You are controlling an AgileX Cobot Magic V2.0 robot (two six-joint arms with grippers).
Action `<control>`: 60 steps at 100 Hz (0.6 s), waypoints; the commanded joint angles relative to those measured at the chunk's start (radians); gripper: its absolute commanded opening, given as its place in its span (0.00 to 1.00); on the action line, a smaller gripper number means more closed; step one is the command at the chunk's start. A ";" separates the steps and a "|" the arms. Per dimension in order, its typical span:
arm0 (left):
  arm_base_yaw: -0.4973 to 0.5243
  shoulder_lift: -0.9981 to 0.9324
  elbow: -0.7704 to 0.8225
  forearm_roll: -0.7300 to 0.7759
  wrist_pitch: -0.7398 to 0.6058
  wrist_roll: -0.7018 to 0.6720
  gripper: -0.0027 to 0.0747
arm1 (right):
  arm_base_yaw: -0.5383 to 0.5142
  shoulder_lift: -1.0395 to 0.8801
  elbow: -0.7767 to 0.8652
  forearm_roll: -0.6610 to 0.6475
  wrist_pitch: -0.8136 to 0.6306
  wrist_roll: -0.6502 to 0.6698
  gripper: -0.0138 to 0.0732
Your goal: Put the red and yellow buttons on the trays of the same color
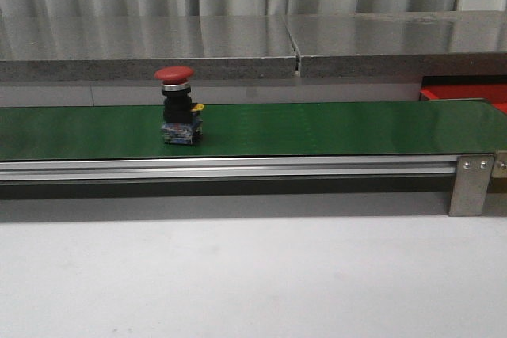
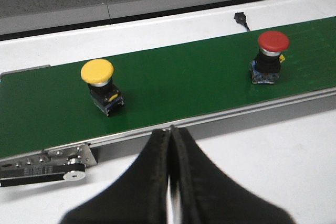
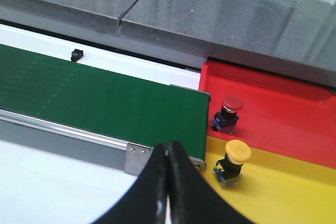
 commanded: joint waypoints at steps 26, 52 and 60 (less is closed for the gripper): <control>-0.008 -0.093 0.021 -0.023 -0.014 -0.002 0.01 | 0.157 0.245 -0.204 0.006 -0.103 -0.008 0.08; -0.008 -0.093 0.021 -0.023 -0.012 -0.002 0.01 | 0.285 0.512 -0.405 0.007 -0.004 -0.002 0.08; -0.008 -0.093 0.021 -0.023 -0.012 -0.002 0.01 | 0.311 0.598 -0.477 0.008 0.052 0.016 0.09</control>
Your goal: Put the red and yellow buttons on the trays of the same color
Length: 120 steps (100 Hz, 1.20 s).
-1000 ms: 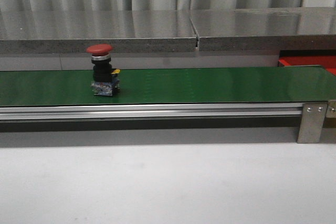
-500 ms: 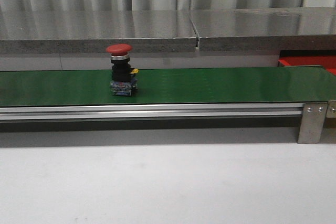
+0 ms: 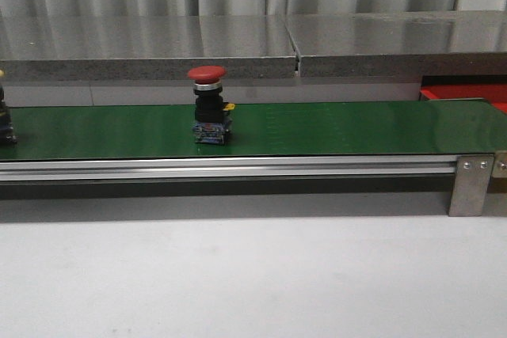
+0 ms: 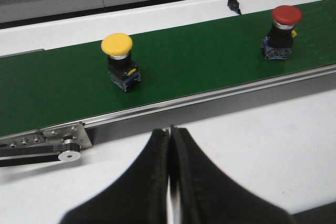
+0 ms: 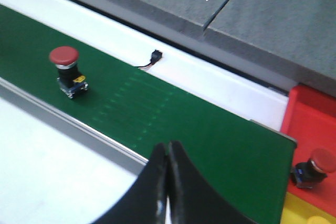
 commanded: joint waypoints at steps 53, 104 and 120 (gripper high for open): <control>-0.008 0.003 -0.028 -0.023 -0.061 -0.002 0.01 | 0.149 0.601 -0.482 0.059 0.212 0.031 0.86; -0.008 0.003 -0.028 -0.023 -0.061 -0.002 0.01 | 0.171 0.976 -0.788 0.060 0.393 0.031 0.86; -0.008 0.003 -0.028 -0.023 -0.061 -0.002 0.01 | 0.169 1.040 -0.819 0.023 0.340 0.031 0.86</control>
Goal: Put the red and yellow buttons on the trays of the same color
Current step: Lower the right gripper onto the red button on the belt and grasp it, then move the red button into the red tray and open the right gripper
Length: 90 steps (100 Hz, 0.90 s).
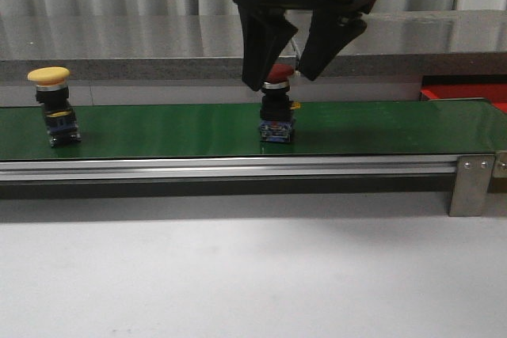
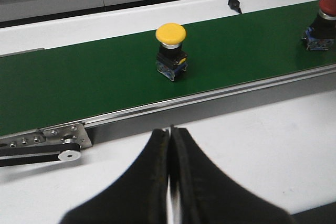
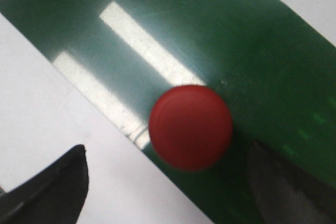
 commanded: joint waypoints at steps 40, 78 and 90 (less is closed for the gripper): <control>-0.008 0.003 -0.028 -0.023 -0.063 -0.002 0.01 | -0.004 -0.014 -0.042 -0.032 -0.115 0.043 0.30; -0.008 0.003 -0.028 -0.023 -0.063 -0.002 0.01 | -0.117 -0.146 -0.042 -0.034 -0.106 0.092 0.30; -0.008 0.003 -0.028 -0.023 -0.063 -0.002 0.01 | -0.213 -0.184 -0.042 -0.035 -0.099 0.092 0.30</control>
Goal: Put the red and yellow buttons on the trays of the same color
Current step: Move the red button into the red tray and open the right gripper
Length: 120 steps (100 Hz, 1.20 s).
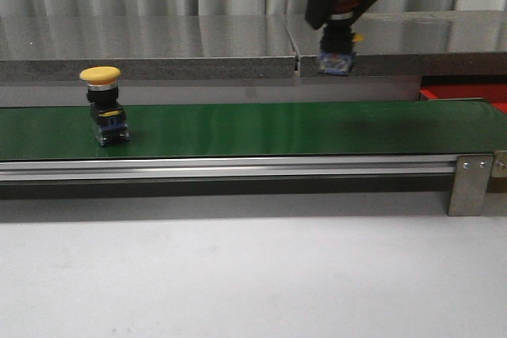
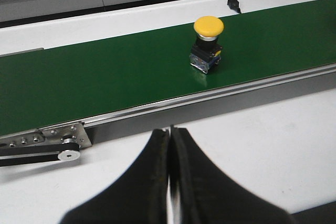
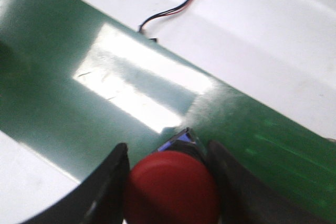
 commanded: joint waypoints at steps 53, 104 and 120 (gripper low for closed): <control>-0.008 0.003 -0.028 -0.023 -0.063 -0.002 0.01 | -0.530 -0.093 -0.035 -0.001 -0.031 0.003 0.30; -0.008 0.003 -0.028 -0.023 -0.063 -0.002 0.01 | -0.674 0.086 -0.035 -0.001 -0.085 0.055 0.30; -0.008 0.003 -0.028 -0.023 -0.063 -0.002 0.01 | -0.674 0.149 -0.035 0.014 -0.128 0.055 0.30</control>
